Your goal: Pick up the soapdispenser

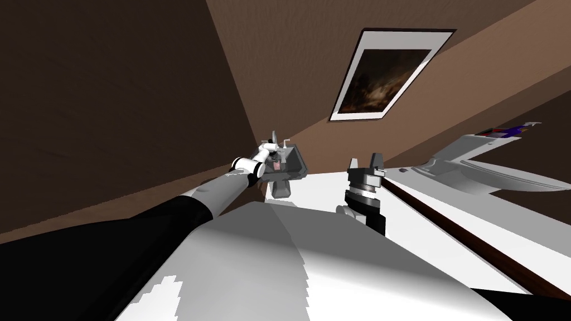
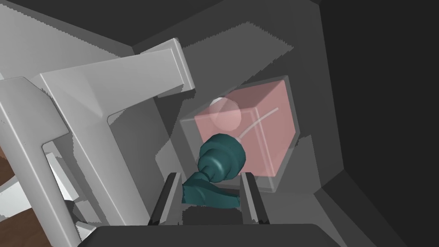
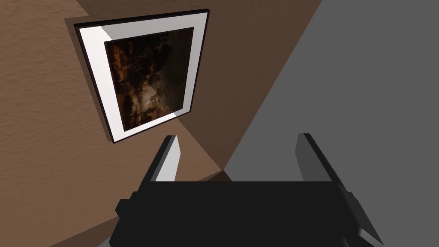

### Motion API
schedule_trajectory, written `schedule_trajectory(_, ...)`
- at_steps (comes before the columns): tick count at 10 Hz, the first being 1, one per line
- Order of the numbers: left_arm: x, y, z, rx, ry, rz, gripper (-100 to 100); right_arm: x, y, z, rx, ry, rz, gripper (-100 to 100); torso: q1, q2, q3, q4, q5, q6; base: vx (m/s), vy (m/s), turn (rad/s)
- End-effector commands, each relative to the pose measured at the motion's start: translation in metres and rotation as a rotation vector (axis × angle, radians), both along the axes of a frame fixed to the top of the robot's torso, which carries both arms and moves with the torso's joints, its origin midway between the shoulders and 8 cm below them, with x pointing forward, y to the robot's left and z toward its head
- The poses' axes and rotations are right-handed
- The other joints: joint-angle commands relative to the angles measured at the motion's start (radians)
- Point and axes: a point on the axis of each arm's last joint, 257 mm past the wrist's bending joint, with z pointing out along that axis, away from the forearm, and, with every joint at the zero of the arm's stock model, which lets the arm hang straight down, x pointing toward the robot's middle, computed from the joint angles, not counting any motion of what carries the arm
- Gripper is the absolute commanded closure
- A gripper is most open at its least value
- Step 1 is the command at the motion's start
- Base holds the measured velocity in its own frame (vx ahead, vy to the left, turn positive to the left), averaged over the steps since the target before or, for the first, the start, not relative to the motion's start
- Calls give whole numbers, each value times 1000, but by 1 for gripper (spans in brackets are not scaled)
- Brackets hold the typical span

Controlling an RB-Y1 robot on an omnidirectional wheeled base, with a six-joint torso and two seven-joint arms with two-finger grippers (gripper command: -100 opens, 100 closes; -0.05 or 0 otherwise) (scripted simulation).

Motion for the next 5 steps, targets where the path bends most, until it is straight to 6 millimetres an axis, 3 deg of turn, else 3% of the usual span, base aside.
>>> schedule_trajectory(1,0,0,0,0,0,0,100,0,0,0,0,0,0,0,0,0,0,0,0,0,0,0,0)
schedule_trajectory(2,0,0,0,0,-1,0,0,0,0,0,0,0,0,0,0,0,0,0,0,0,0,0,0)
schedule_trajectory(3,1,-1,12,0,4,-3,100,0,0,0,0,0,0,0,0,0,0,0,0,0,-42,-4,29)
schedule_trajectory(4,1,-1,8,0,-3,-2,100,0,0,0,0,0,0,0,0,2,1,1,0,0,-23,-2,7)
schedule_trajectory(5,1,-1,9,0,-1,-2,0,0,0,0,0,0,0,0,0,2,1,0,0,0,0,0,0)
